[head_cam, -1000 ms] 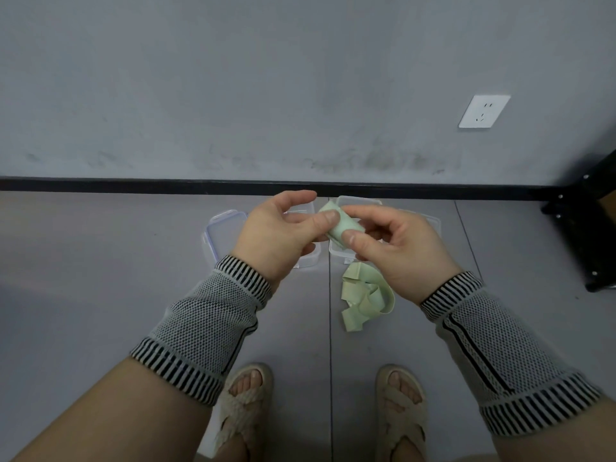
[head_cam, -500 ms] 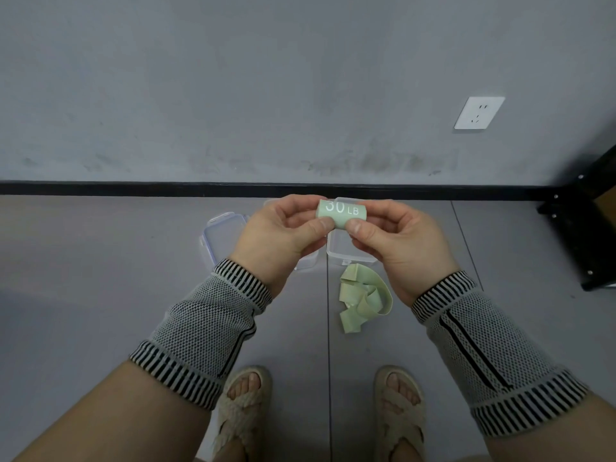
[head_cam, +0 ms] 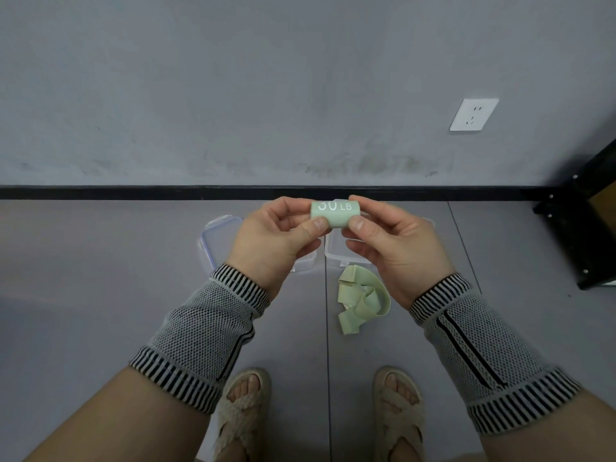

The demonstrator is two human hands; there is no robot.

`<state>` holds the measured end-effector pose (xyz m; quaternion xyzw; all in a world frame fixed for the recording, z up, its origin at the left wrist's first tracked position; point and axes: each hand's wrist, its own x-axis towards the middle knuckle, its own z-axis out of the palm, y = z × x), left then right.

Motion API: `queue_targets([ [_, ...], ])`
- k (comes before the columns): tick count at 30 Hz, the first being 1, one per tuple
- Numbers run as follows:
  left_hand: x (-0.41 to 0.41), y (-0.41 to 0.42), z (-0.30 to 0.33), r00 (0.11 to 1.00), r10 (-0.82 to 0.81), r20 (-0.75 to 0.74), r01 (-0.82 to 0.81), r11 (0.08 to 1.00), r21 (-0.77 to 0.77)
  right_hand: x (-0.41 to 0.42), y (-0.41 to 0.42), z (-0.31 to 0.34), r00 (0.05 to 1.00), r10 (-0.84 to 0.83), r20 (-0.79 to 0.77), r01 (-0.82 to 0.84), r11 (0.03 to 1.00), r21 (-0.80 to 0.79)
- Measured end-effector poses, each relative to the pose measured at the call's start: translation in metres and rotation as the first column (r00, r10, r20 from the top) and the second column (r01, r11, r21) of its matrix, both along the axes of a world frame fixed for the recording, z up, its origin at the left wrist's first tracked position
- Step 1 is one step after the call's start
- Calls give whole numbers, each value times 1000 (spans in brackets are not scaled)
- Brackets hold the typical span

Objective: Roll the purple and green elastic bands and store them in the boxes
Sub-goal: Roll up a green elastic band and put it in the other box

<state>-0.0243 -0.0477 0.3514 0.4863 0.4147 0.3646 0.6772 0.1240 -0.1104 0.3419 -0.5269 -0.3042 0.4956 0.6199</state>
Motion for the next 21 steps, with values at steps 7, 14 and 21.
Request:
queue_targets([
  [7, 9, -7, 5, 997, 57, -55, -58, 998, -11, -4, -4, 1, 990, -114, 85, 116, 993, -24],
  [14, 34, -3, -2, 992, 30, -124, -34, 999, -27, 8, 0, -8, 968, -223, 118, 236, 967, -100],
  [21, 69, 59, -63, 967, -1, -255, 15, 998, 54, 45, 56, -67, 953, -203, 225, 236, 963, -130],
])
